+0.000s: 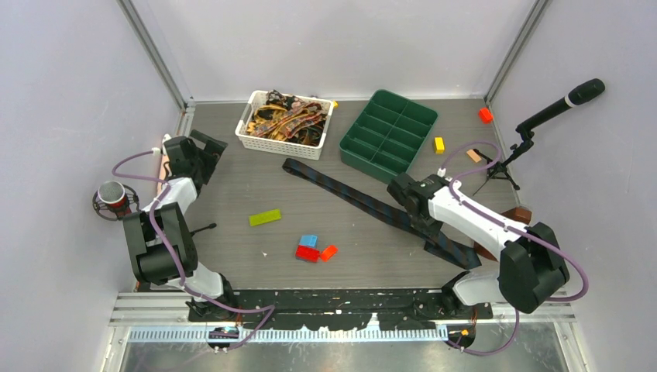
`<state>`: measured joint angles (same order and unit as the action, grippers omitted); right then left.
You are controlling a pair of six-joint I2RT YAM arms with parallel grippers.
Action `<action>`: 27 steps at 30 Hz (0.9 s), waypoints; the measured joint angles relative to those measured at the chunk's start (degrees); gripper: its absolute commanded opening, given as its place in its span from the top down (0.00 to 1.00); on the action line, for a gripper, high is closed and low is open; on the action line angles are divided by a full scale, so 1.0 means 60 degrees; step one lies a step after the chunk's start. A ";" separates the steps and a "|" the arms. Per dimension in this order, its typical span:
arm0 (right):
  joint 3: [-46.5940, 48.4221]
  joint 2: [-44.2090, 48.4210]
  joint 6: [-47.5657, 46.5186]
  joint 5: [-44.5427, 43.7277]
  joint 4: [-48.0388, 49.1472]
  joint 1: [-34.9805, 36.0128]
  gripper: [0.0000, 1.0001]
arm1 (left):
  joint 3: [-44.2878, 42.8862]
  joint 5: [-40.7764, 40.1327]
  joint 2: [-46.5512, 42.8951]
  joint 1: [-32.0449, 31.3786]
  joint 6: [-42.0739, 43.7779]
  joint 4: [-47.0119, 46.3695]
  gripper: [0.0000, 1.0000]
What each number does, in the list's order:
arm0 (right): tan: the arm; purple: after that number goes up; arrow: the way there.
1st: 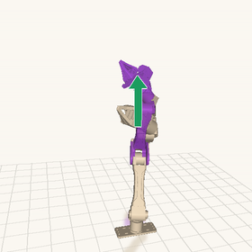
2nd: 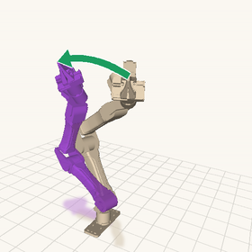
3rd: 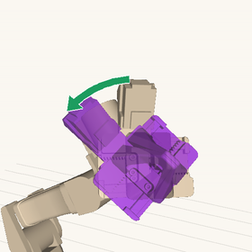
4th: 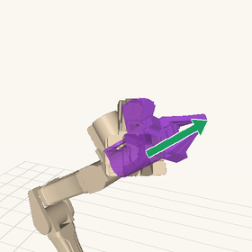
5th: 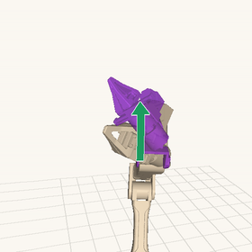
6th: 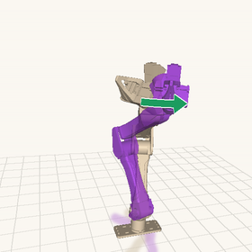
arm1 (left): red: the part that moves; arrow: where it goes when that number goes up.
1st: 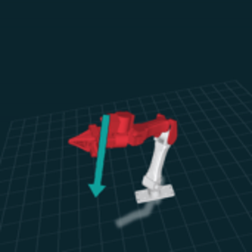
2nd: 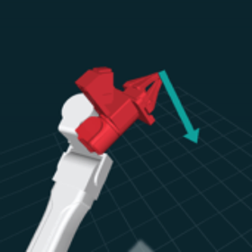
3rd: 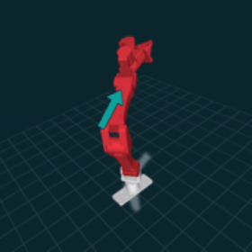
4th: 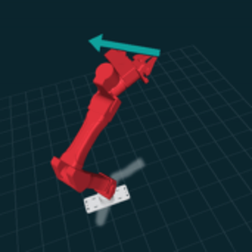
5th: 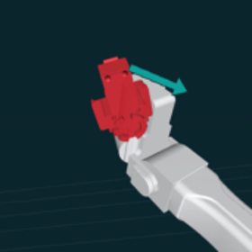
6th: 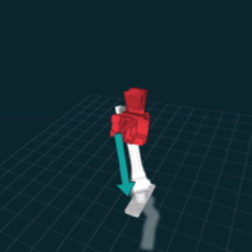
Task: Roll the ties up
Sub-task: Flatten out the tie at the center of the board.
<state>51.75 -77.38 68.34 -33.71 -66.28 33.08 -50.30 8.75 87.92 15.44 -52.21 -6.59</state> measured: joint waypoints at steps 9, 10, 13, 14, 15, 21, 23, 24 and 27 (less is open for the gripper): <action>-0.0255 0.0262 0.0255 0.0175 -0.0499 -0.0033 0.94 | 0.0000 0.0000 0.0000 0.0000 0.0022 0.0000 0.00; -0.0291 0.0368 0.0280 0.0240 -0.0525 -0.0033 0.90 | 0.0000 0.0000 0.0000 0.0000 0.0022 0.0000 0.00; -0.0310 0.0678 0.0353 0.0368 -0.0674 -0.0036 0.65 | 0.0000 0.0004 0.0000 0.0000 0.0025 0.0000 0.00; -0.0310 0.0747 0.0353 0.0386 -0.0703 -0.0036 0.61 | 0.0000 0.0004 0.0000 0.0000 0.0025 0.0000 0.00; -0.0306 0.0794 0.0353 0.0404 -0.0743 -0.0036 0.53 | 0.0000 0.0007 0.0000 0.0000 0.0025 0.0000 0.00; -0.0109 0.0809 0.0295 0.0423 -0.0984 -0.0051 0.33 | 0.0000 0.0015 0.0000 0.0000 0.0040 0.0000 0.00; 0.0149 0.0809 0.0302 0.0295 -0.1096 -0.0055 0.31 | 0.0000 0.0018 0.0000 0.0000 0.0062 0.0000 0.00; 0.0299 0.0809 0.0317 0.0200 -0.1158 -0.0076 0.31 | 0.0000 0.0018 0.0000 0.0000 0.0062 0.0000 0.00; 0.0718 0.0809 0.0386 -0.0047 -0.1322 -0.0186 0.31 | 0.0000 0.0058 0.0000 -0.0029 0.0062 0.0004 0.00</action>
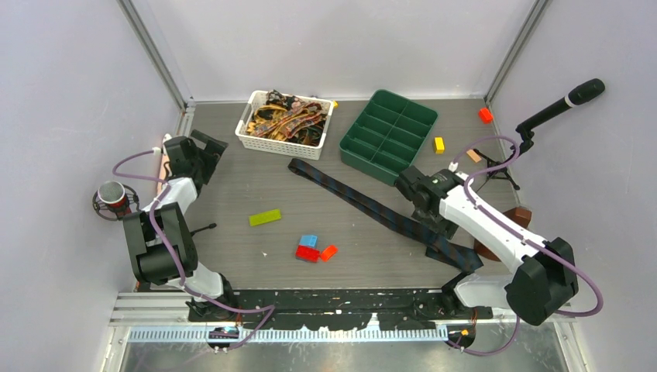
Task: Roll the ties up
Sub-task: Flatten out the tie at the center of the board.
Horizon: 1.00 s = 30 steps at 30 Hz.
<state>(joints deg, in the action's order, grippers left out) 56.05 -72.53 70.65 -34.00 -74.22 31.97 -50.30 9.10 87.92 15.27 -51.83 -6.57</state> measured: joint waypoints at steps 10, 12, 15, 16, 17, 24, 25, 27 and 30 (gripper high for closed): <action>0.1836 0.0000 -0.0015 -0.1523 -0.0965 -0.0820 0.15 | 0.0000 0.0175 0.0000 -0.0765 0.0004 0.0000 0.00; 0.2634 0.0000 -0.0117 -0.2080 -0.1202 -0.0925 0.11 | -0.0004 0.0219 0.0000 -0.0984 0.0004 -0.0004 0.00; 0.3650 -0.0018 -0.0186 -0.2911 -0.1679 -0.1122 0.09 | -0.0026 0.0262 0.0007 -0.1351 0.0004 0.0007 0.00; 0.3825 -0.0025 -0.0189 -0.3093 -0.1792 -0.1231 0.08 | -0.0044 0.0273 0.0011 -0.1439 0.0007 0.0011 0.00; 0.3996 -0.0040 -0.0240 -0.3282 -0.1912 -0.1486 0.08 | -0.0055 0.0277 0.0015 -0.1555 0.0011 0.0011 0.00; 0.3861 0.0240 -0.1647 -0.3224 -0.1490 -0.4470 0.08 | -0.0321 0.0237 0.0040 -0.2473 0.0244 0.0324 0.00; 0.3774 0.0357 -0.1858 -0.3082 -0.1319 -0.4921 0.08 | -0.0397 0.0229 0.0040 -0.2656 0.0270 0.0408 0.00; 0.3614 0.0641 -0.2382 -0.2630 -0.0994 -0.5949 0.08 | -0.0539 0.0233 0.0040 -0.3024 0.0306 0.0528 0.00; 0.3453 0.0867 -0.3064 -0.1829 -0.0532 -0.7249 0.08 | -0.0678 0.0237 0.0040 -0.3417 0.0401 0.0721 0.00</action>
<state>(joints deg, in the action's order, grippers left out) 76.77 -67.33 52.27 -44.97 -77.41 -11.53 -54.37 10.52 88.16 -5.23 -49.43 -2.24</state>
